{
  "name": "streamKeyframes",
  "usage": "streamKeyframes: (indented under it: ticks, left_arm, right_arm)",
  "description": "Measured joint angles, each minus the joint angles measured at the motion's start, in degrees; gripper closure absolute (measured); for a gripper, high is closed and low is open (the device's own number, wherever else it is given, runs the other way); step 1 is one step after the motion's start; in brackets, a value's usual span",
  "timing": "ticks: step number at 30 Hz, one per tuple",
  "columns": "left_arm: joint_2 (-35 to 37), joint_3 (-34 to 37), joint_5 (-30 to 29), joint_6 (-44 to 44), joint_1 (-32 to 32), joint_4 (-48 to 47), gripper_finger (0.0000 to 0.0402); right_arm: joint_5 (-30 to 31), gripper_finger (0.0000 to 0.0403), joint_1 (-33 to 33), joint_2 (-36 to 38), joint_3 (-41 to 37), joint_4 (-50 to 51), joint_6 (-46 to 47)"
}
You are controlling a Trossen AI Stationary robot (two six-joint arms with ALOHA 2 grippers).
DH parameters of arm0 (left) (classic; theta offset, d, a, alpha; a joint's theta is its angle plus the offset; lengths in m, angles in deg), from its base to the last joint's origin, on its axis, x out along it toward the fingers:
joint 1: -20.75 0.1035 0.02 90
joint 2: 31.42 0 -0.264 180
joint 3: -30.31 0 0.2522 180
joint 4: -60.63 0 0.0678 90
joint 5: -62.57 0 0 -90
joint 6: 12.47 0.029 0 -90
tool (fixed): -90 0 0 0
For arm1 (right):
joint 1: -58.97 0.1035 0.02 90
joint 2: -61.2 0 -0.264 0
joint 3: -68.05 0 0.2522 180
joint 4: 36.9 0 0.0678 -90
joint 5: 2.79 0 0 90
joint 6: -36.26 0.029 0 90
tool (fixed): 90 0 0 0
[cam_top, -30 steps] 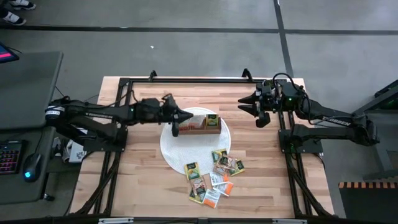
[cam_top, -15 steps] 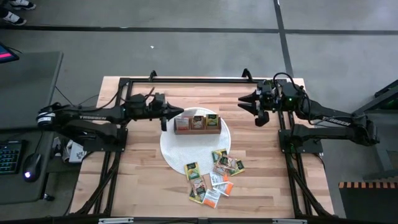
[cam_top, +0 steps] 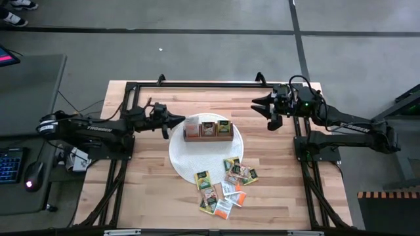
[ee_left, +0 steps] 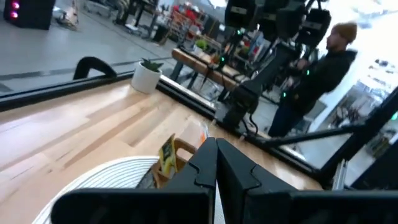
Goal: Pick & Place Tea
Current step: Put the orange tea bag into the left section of the wooden organizer
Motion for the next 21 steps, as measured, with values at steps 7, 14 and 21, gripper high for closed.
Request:
streamKeyframes:
  ticks: [7,14,21]
  left_arm:
    - [-0.3,1.7,6.0,-1.4,3.7,2.6,0.0401]
    - [-4.4,1.7,9.5,-1.5,4.4,2.7,0.0401]
    - [-10.4,1.6,9.9,-1.5,4.4,8.0,0.0401]
  right_arm:
    - [0.7,0.0265,0.0,0.0,0.0,-0.1,0.0]
    - [2.4,0.0265,0.0,0.0,0.0,0.0,0.5]
    - [2.4,0.0265,0.0,0.0,0.0,-0.1,1.0]
